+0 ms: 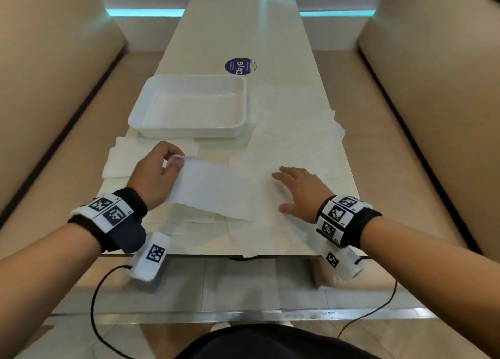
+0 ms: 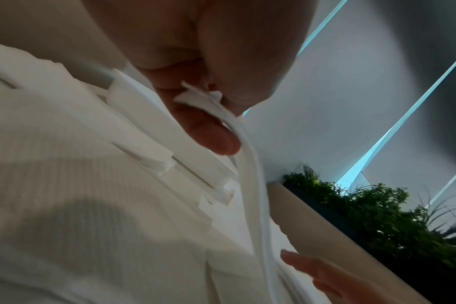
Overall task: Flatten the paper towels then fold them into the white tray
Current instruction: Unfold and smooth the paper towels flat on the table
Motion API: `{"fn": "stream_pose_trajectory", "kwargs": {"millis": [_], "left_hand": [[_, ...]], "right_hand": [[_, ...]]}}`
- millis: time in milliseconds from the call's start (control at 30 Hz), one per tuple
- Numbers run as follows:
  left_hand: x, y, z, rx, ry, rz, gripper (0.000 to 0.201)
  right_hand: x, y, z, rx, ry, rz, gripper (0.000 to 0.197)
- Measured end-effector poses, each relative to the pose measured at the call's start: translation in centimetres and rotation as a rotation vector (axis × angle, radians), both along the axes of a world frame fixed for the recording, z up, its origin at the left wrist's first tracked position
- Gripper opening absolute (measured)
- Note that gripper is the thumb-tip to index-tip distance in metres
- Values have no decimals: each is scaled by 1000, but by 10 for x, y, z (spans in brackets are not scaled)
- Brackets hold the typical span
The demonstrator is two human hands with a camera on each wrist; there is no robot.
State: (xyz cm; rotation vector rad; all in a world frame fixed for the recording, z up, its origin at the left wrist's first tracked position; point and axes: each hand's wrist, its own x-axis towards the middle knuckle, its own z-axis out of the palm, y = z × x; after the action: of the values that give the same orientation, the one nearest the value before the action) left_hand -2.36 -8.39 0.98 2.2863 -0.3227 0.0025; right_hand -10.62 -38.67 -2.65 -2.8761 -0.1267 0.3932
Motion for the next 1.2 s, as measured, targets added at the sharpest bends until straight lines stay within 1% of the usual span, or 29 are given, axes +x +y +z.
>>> {"fn": "stream_pose_trajectory", "kwargs": {"millis": [33, 67, 133, 200, 300, 400, 467, 567, 667, 867, 1067, 1200], "left_hand": [[2, 5, -1, 5, 14, 12, 6], [5, 9, -2, 10, 27, 22, 7], [8, 18, -4, 24, 45, 39, 7], [11, 24, -5, 46, 55, 55, 8], [11, 27, -7, 68, 72, 79, 10], [9, 28, -12, 66, 108, 89, 13], [9, 29, -14, 84, 131, 82, 16], [11, 33, -17, 117, 153, 74, 21], [14, 39, -21, 155, 151, 85, 23], [17, 56, -23, 190, 131, 93, 21], [20, 75, -26, 222, 126, 116, 23], [17, 80, -34, 298, 136, 116, 28]], "right_hand": [[1, 3, -1, 7, 34, 16, 76], [2, 5, -2, 6, 59, 20, 77], [3, 7, -3, -15, 57, 19, 73], [6, 7, -2, -45, 42, 5, 66], [8, 5, -1, -65, 12, -25, 50], [9, 7, 2, -74, -53, 2, 40], [5, 12, 5, -20, -78, 57, 40], [-7, 24, 7, 88, 4, 183, 43], [-19, 31, 4, 63, 91, 254, 48], [-26, 29, 2, 82, 84, 243, 51], [-29, 28, -1, 89, 46, 228, 30], [-30, 29, 2, 104, 52, 182, 27]]}}
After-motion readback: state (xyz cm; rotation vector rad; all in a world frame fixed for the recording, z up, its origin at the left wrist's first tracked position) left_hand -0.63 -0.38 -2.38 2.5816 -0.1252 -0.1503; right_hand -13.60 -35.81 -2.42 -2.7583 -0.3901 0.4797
